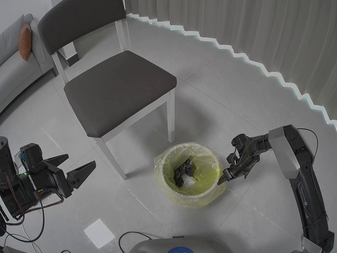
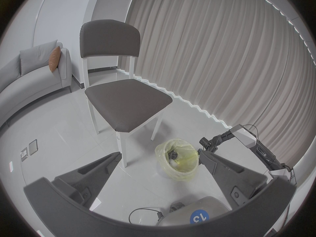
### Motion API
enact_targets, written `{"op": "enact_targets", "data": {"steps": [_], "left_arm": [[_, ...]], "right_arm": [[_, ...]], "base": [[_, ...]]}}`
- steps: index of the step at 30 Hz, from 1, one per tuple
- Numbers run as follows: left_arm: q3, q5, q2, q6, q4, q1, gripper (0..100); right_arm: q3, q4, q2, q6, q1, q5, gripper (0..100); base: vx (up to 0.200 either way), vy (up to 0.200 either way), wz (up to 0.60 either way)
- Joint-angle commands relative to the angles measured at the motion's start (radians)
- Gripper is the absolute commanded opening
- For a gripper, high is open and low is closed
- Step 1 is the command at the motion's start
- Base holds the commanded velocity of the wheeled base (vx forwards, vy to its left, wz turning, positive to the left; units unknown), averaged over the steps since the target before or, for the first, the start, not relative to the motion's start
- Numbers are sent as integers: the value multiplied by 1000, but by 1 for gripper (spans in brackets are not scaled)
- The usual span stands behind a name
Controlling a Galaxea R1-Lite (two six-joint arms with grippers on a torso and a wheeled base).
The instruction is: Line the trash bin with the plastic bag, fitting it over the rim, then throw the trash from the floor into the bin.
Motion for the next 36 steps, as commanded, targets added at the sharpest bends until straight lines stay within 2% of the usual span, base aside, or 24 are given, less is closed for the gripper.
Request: {"op": "enact_targets", "data": {"steps": [1,3,4,6,11,14,19,23,29,36], "left_arm": [[-14,-2,57,-1,-1,-7,100],[-103,-5,318,-20,-2,-12,100],[-103,-5,318,-20,-2,-12,100],[-161,-7,475,-24,-24,-6,100],[-230,-48,761,-18,-234,8,100],[-270,-51,899,-14,-314,8,100],[-347,-60,1034,-14,-320,22,100],[-451,-97,1150,-12,-314,45,100],[-554,-154,1225,-15,-312,46,100],[-646,-160,1301,-24,-312,22,100]], "right_arm": [[0,-3,-95,18,2,2,100],[0,-19,-254,21,-2,0,100],[0,-19,-254,21,-2,0,100],[28,-52,-350,24,-2,0,100],[207,-138,-514,24,2,-9,100],[284,-161,-584,21,10,-10,100],[374,-177,-675,21,25,-12,100],[509,-252,-804,23,55,-12,100],[701,-375,-966,14,85,-12,100],[865,-464,-1066,7,93,-12,100]], "base": [[0,0,0],[0,0,0],[0,0,0],[0,0,0],[0,0,0],[0,0,0],[0,0,0],[0,0,0],[0,0,0],[0,0,0]]}}
